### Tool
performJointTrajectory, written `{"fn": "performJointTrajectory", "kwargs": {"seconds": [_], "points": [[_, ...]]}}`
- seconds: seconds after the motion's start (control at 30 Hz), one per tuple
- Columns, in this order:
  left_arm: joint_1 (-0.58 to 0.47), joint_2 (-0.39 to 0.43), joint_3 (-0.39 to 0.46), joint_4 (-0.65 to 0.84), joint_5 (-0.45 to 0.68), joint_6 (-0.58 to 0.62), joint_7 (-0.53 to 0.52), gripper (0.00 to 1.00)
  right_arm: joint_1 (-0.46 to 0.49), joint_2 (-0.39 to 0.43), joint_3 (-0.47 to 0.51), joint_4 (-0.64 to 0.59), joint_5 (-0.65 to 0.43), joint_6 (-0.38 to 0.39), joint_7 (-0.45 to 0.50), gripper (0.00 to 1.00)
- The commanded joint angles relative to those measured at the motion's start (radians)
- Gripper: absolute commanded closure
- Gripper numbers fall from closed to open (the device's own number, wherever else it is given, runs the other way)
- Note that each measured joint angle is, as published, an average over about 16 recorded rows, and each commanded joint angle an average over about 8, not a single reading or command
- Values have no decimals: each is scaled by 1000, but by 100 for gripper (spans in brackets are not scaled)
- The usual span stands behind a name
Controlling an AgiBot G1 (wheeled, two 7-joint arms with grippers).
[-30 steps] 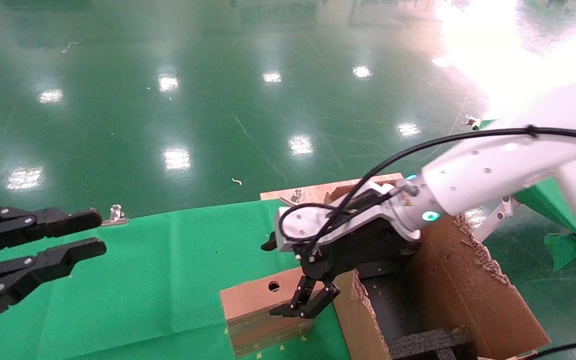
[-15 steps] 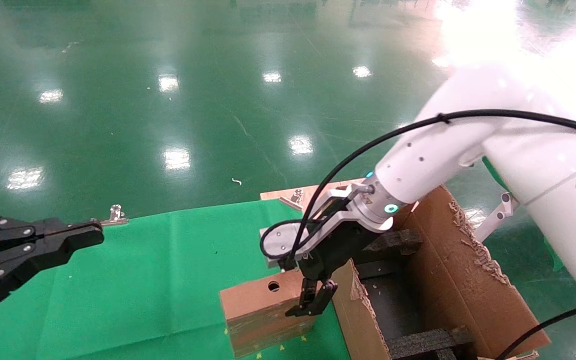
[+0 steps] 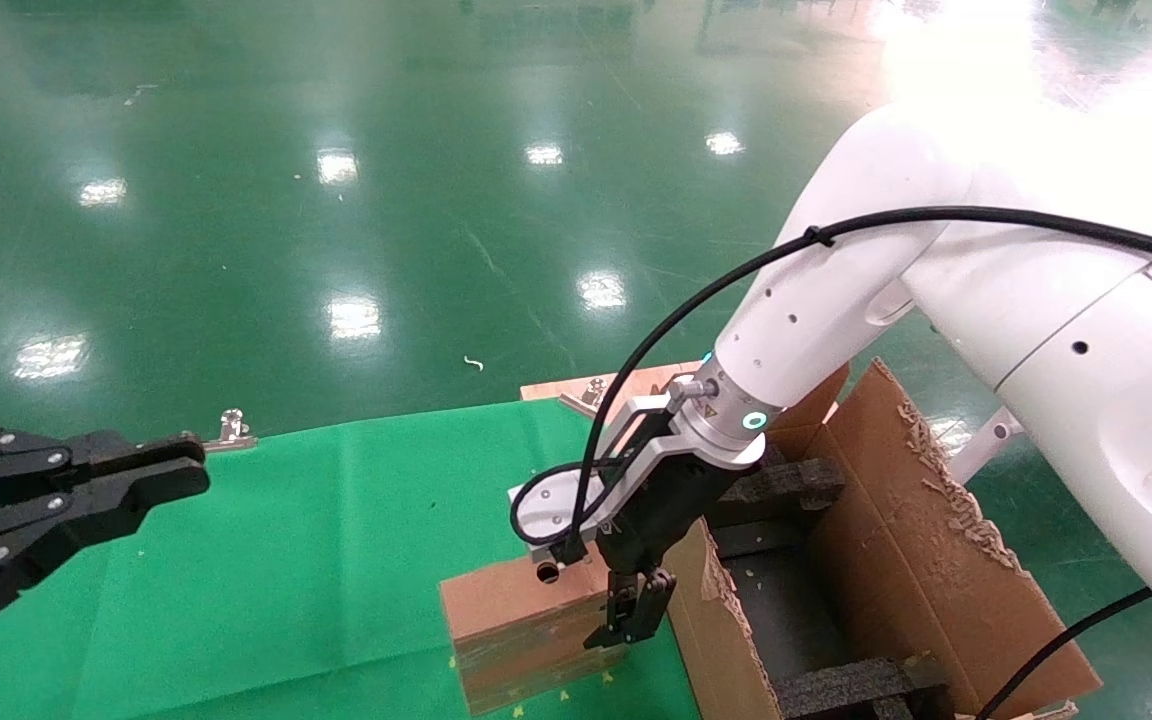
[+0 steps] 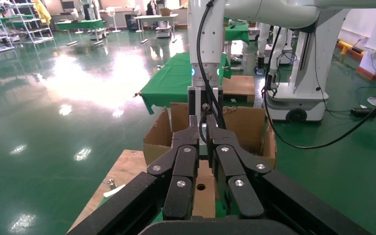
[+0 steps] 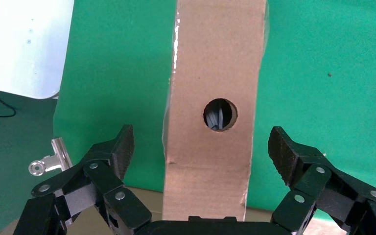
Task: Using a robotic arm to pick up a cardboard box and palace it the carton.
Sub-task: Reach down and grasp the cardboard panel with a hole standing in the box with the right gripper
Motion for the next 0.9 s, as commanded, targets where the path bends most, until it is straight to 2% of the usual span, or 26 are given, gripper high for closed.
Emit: {"fn": "performJointTrajectory", "kwargs": {"seconds": [0.03,0.9], "points": [[0,0,0,0,0,0,0,0,4,-3,-7,-6,3,0,-2,100],[0,0,0,0,0,0,0,0,-5,5,10,8,0,0,1,100]]}}
